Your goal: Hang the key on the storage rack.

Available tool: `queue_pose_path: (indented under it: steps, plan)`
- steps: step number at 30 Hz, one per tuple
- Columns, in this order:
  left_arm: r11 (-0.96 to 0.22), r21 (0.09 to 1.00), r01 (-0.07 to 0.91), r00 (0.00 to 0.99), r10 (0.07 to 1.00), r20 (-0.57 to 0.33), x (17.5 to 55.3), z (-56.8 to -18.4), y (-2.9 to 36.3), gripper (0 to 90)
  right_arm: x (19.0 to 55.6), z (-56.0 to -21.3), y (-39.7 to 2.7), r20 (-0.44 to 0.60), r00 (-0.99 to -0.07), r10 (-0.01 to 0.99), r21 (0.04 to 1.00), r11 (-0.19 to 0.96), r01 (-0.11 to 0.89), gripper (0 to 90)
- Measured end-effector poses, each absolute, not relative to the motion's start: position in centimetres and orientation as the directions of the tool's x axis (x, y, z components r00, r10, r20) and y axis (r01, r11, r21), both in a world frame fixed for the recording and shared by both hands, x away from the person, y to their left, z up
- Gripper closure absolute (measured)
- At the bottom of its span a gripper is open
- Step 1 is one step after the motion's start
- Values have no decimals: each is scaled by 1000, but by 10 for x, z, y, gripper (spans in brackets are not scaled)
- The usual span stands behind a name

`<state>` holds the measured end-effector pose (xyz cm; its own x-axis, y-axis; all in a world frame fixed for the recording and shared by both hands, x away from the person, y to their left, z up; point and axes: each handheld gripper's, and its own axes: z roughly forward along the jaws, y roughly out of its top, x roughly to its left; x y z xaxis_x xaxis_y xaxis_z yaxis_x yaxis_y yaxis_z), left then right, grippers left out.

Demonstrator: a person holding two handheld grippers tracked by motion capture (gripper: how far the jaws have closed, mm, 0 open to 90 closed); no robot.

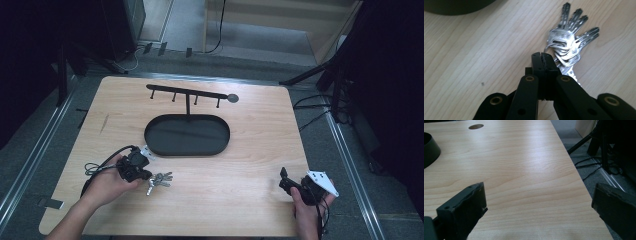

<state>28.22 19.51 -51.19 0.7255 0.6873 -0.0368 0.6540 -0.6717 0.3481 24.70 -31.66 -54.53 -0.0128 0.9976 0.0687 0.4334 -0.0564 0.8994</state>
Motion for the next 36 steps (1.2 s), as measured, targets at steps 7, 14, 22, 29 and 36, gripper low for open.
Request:
queue_pose_path:
  steps: [7,14,22,29,36]
  plan:
    - [-626,377,683,687,725,-42,281,-506,212,900,247,-545,-317,66,-14,998,899,-53,434,0]
    - [-669,430,607,762,643,-76,277,-502,185,414,247,-545,-316,67,-13,998,900,-55,432,0]
    - [-742,400,538,816,577,-26,281,-516,153,327,247,-545,-317,74,-15,997,901,-60,430,0]
    - [-788,388,478,851,525,18,275,-517,144,470,247,-545,-317,76,-15,997,899,-63,433,0]
    - [-789,381,482,853,521,0,275,-515,148,824,247,-545,-317,70,-15,997,900,-56,432,0]
